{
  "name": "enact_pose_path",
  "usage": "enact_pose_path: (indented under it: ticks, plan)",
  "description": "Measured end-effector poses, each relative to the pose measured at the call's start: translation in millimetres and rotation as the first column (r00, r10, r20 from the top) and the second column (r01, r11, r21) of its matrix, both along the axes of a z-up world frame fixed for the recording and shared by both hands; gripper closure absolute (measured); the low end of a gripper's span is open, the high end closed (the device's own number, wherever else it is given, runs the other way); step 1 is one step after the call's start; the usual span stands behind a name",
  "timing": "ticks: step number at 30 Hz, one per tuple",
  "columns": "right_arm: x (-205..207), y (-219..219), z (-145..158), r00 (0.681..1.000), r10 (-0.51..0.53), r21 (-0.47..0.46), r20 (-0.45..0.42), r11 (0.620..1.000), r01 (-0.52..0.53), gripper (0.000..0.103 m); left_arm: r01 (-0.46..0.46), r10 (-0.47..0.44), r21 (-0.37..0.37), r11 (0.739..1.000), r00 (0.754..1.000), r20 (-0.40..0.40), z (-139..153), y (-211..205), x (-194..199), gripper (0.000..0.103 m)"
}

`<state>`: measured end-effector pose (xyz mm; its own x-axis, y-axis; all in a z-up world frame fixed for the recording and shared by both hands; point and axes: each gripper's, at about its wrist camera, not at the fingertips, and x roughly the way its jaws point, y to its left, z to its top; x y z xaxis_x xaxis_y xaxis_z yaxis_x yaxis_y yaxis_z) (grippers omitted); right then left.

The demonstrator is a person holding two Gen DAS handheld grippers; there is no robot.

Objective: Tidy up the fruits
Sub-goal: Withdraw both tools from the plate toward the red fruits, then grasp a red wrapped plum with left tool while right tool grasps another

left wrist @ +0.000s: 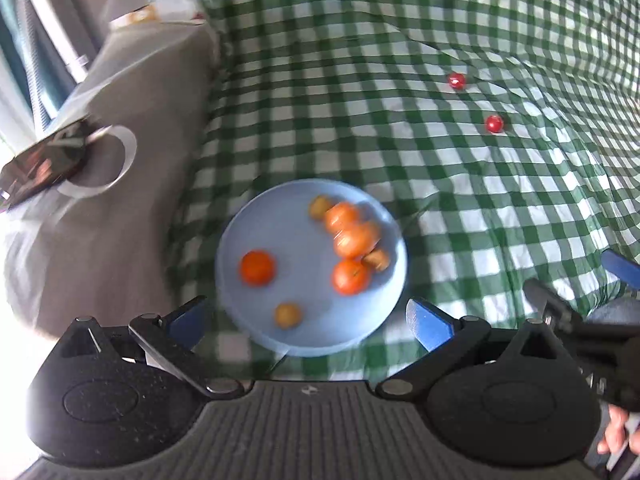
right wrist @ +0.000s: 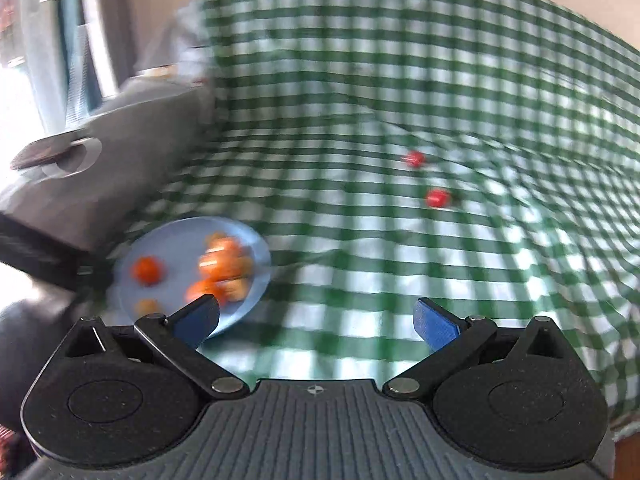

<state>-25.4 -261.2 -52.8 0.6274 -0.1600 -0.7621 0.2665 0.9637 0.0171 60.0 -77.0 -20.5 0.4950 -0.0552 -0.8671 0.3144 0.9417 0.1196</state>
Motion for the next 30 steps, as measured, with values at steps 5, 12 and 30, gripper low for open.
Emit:
enact_pose_path:
  ticks: [5, 12, 30]
  plan:
    - [33.6, -70.8, -35.9, 0.988, -0.156, -0.023, 0.015, 0.987, 0.156, 0.001, 0.046, -0.046, 0.002, 0.999, 0.999, -0.007, -11.2, -52.8, 58.2, 0.000]
    - [120.4, -154.4, -123.4, 0.976, -0.216, -0.107, 0.039, 0.970, 0.219, 0.001, 0.078, -0.080, 0.043, 0.996, 0.995, 0.063, -49.3, -123.1, 148.0, 0.000]
    - [169.0, -274.5, -183.7, 0.902, -0.429, -0.121, 0.041, 0.894, 0.431, 0.005, 0.328, -0.324, -0.024, 0.944, 0.940, 0.108, -140.3, -318.2, 310.0, 0.000]
